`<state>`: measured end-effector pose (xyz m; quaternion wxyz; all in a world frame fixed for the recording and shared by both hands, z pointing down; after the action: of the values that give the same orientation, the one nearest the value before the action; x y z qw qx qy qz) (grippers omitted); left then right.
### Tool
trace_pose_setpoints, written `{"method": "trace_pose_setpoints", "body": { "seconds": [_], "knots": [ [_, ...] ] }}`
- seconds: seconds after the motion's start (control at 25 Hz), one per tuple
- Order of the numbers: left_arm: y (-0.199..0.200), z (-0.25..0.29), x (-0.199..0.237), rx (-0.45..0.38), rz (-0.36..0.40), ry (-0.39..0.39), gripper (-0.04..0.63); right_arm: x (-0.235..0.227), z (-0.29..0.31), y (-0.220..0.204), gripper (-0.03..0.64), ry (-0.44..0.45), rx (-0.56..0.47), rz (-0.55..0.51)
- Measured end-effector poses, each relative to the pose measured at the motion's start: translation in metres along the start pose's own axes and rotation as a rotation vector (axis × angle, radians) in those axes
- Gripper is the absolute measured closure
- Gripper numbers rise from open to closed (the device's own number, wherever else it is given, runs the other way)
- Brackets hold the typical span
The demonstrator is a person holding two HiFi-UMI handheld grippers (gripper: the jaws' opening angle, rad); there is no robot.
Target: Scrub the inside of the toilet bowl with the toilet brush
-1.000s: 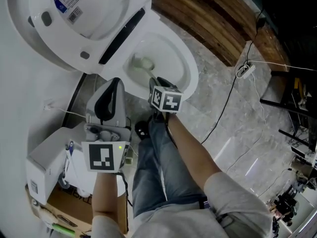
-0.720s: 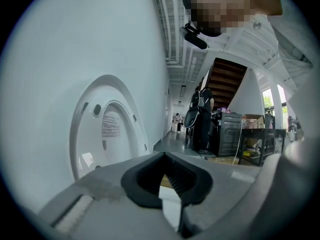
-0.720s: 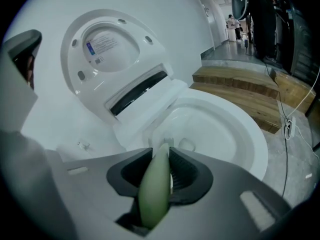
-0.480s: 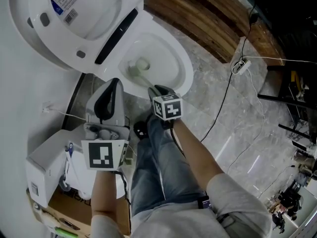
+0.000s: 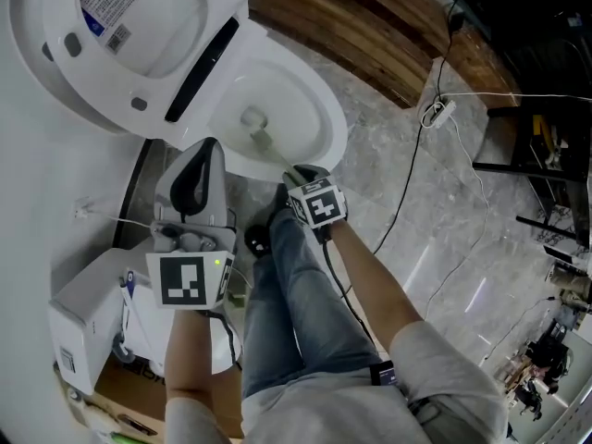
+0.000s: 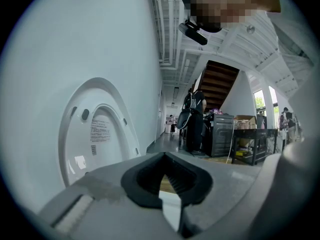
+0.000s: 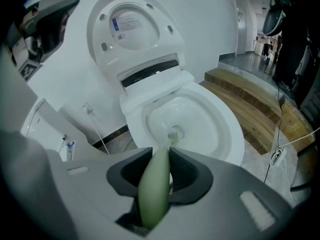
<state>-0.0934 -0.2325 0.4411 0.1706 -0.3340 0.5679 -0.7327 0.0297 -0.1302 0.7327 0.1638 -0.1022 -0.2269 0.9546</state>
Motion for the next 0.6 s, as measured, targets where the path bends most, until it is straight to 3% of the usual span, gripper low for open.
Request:
{"method": "trace_pose_setpoints", "body": {
  "seconds": [0.6],
  "knots": [
    [-0.001,0.009,-0.027,0.004,0.006,-0.055,0.591,-0.038,-0.037,-0.033,0.514,-0.091,0.078,-0.157]
  ]
}}
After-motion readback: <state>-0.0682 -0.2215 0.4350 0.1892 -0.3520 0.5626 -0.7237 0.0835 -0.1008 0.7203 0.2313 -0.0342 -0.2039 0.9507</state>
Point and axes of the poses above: the fingertips, and each gripper's own axes: z forward along the fingers, x to its left, y out of its top, the point moved 1 cm from there along -z, backward along the fingers, and after that the axes turned 12 degrees about -z, right-handed, at the moved point
